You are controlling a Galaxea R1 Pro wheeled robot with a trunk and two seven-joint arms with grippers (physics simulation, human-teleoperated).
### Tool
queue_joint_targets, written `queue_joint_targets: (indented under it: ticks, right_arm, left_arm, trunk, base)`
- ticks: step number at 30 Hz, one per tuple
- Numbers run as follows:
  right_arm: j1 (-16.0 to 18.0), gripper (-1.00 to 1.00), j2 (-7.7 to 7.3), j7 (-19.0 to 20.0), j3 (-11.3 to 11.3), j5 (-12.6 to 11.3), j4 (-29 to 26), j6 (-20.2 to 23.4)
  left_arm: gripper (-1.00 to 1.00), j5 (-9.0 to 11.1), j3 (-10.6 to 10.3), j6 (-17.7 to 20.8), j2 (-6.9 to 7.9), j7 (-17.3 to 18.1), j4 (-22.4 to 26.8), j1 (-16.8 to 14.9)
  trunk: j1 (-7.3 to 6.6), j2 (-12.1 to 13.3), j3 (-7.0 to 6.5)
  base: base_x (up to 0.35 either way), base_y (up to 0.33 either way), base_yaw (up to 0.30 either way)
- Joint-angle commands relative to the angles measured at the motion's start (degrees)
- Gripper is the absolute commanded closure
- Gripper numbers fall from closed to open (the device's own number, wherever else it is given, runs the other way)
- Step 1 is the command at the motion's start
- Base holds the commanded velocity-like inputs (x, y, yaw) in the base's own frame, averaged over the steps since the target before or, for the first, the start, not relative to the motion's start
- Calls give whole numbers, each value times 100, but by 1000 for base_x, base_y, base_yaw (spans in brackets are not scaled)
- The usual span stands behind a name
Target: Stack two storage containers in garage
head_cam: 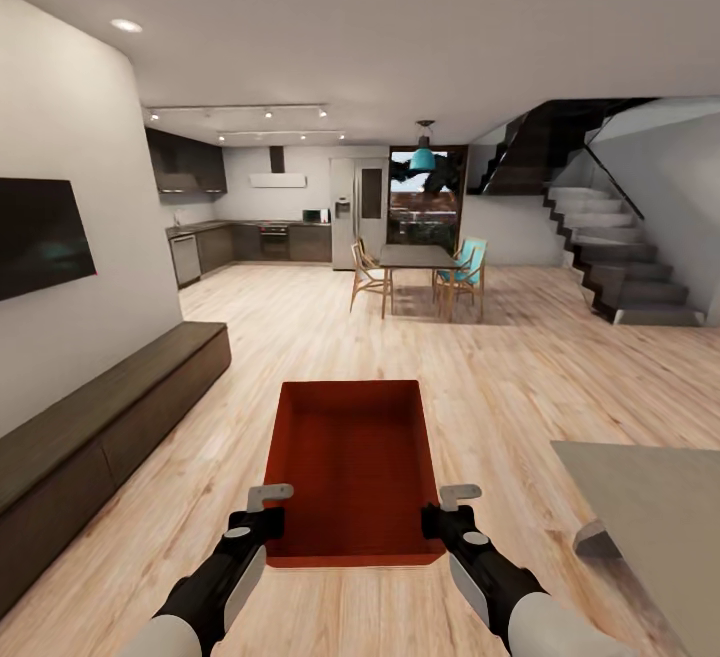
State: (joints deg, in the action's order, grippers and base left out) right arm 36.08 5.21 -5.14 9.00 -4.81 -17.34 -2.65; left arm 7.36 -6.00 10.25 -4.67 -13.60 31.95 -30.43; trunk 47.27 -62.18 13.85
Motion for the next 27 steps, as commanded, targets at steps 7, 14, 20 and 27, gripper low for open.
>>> queue_joint_targets:
  ticks: [7, 14, 20, 27]
  right_arm:
    - [4, 100, -64, -92, -92, -64, 20, -25]
    - [4, 100, -64, -92, -92, -64, 20, -25]
    - [4, 100, -67, -94, -93, -64, 20, -19]
    - [4, 100, -55, -102, -109, -70, 21, -17]
  left_arm:
    - [100, -59, 49, -39, 10, -90, 30, -7]
    - [100, -61, 50, -39, 10, -90, 30, -7]
    - [100, -59, 51, -40, 10, -90, 30, -7]
    - [100, -59, 50, -39, 10, -90, 30, -7]
  trunk:
    - [4, -5, 7]
    - [4, -5, 7]
    - [4, -5, 7]
    - [4, -5, 7]
  base:
    - [322, 0, 0]
    - [322, 0, 0]
    - [322, 0, 0]
    - [322, 0, 0]
